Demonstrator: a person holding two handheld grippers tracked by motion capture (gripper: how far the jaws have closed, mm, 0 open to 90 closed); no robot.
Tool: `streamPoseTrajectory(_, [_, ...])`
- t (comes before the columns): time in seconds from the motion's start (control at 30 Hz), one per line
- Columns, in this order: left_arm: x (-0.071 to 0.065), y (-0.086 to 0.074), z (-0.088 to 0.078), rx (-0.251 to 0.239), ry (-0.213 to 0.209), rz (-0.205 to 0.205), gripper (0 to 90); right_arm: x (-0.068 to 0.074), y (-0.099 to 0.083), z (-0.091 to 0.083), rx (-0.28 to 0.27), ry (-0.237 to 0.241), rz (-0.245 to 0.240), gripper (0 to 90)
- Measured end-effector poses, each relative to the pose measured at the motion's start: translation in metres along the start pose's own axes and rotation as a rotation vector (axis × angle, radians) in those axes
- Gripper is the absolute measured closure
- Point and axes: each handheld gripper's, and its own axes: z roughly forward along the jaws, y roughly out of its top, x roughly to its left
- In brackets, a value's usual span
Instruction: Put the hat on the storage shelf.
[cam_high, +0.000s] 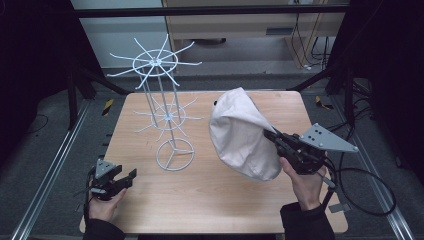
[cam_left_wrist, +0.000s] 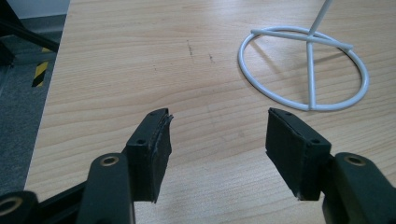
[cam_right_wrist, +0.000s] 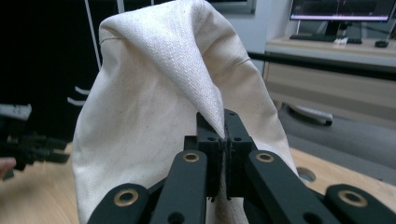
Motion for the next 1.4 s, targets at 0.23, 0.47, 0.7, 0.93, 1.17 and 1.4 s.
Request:
streamPoseTrajectory(0.23, [0.0,0.0,0.0,-0.003,0.001,-0.004,39.9,0.008,0.012,0.002,-0.047,-0.004,-0.008,88.4])
streamPoseTrajectory(0.47, [0.0,0.0,0.0,-0.003,0.002,-0.005,39.8,0.017,0.027,0.003,-0.113,-0.003,-0.007,88.5])
streamPoseTrajectory(0.7, [0.001,0.0,0.0,0.001,0.005,-0.003,39.8,0.025,0.036,0.003,-0.177,-0.008,0.004,88.5])
streamPoseTrajectory(0.93, [0.001,0.0,0.0,0.004,0.004,-0.001,39.9,0.033,0.044,0.005,-0.221,0.005,0.007,88.5])
streamPoseTrajectory(1.17, [0.001,0.0,0.0,0.004,0.005,-0.002,39.8,0.041,0.053,0.008,-0.252,0.017,0.005,88.5])
streamPoseTrajectory(1.4, [0.001,0.0,0.0,0.004,0.005,-0.002,39.8,0.049,0.064,0.014,-0.289,0.026,0.008,88.5])
